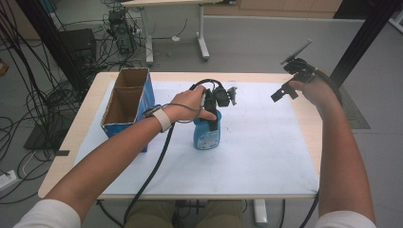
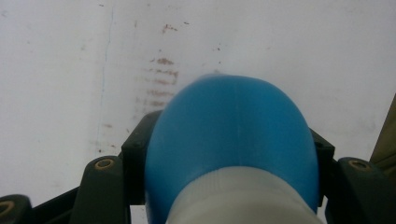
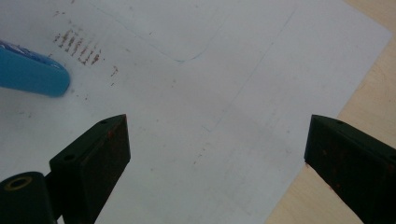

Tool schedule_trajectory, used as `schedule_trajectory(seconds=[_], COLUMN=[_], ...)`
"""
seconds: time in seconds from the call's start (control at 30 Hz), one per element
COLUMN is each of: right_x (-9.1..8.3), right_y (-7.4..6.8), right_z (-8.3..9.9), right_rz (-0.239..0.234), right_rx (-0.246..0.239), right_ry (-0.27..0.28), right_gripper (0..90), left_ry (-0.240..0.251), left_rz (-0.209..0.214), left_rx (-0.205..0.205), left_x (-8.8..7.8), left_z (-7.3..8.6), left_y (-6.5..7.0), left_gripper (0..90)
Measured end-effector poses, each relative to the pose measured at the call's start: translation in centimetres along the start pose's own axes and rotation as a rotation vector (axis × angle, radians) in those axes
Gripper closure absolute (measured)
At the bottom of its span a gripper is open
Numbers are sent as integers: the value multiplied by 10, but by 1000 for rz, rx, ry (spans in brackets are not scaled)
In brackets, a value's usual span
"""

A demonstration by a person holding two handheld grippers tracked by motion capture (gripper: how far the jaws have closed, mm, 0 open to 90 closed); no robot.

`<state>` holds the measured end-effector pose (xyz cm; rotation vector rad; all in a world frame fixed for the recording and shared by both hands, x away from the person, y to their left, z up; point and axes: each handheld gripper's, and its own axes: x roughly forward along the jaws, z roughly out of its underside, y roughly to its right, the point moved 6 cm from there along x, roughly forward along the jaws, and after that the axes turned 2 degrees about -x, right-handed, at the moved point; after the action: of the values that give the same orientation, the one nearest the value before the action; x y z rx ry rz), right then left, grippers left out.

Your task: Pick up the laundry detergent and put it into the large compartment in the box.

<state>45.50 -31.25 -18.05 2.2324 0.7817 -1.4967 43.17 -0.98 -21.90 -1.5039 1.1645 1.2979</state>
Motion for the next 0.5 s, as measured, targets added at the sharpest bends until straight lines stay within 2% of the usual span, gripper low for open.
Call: schedule_trajectory(seconds=[0.5], right_x=[-3], right_y=[0], right_z=[1], right_rz=[3], right_rx=[1], right_ry=[1], right_gripper=[68], left_ry=[-4], left_rz=[0], left_rx=[-2], left_x=[0], left_z=[0], left_y=[0], left_gripper=[390])
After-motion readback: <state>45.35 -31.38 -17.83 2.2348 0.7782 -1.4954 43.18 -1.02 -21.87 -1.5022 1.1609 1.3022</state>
